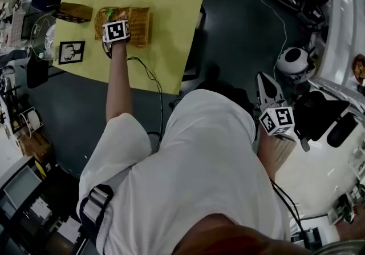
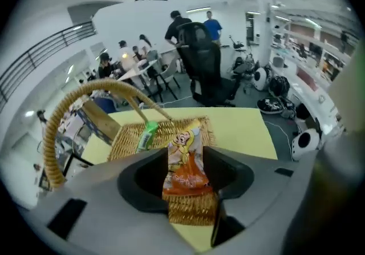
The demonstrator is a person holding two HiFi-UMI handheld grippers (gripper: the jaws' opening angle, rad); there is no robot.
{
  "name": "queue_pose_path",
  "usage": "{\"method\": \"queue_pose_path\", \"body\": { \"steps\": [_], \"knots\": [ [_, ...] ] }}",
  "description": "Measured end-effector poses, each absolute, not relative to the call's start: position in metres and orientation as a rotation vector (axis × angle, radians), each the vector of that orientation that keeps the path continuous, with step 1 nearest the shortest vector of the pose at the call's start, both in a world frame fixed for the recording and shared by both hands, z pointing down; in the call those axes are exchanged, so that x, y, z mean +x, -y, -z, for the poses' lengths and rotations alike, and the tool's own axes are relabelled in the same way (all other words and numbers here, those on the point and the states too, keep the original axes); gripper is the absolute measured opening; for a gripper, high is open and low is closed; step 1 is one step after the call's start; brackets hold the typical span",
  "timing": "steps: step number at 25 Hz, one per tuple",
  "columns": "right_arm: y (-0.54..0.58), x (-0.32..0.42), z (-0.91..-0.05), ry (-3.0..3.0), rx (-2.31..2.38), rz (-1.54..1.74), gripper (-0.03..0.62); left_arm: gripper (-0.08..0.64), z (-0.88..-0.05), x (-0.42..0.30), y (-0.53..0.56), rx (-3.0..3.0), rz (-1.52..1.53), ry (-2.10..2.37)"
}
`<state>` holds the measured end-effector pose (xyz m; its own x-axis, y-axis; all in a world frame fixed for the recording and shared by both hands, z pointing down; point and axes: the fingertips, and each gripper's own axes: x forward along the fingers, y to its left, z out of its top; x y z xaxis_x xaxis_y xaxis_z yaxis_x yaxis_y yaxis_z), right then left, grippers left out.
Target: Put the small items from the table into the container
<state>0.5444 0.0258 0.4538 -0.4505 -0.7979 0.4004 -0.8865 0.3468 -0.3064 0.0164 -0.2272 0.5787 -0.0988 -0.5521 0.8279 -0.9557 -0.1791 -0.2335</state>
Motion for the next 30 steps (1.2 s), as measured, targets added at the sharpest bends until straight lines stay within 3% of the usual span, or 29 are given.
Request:
{"method": "queue_pose_path", "body": {
  "steps": [5,9,14,21,26,30],
  "knots": [
    [0.035,0.582,-0.449,2.528,1.390,-0.740,0.015,0.107,-0.579,0.015,0.226,1.589,-1.175,1.696],
    [0.097,0.607,-0.451,2.615,1.141,-0.740,0.015,0.097,-0.529,0.028,0.204,1.567,-1.167,1.948],
    [0.169,0.611,-0.467,2.659,0.810,-0.739,0.015,0.097,-0.520,0.130,0.148,1.617,-1.057,1.977],
    [0.227,0.515,-0.497,2.635,0.369,-0.706,0.015,0.097,-0.684,0.225,0.099,1.433,-0.808,1.733],
    [0.240,0.411,-0.499,2.587,0.131,-0.556,0.015,0.098,-0.767,0.205,0.141,1.374,-0.762,1.643],
    [0.256,0.344,-0.481,2.595,0.034,-0.482,0.015,0.098,-0.773,0.185,0.166,1.384,-0.706,1.692]
  ]
}}
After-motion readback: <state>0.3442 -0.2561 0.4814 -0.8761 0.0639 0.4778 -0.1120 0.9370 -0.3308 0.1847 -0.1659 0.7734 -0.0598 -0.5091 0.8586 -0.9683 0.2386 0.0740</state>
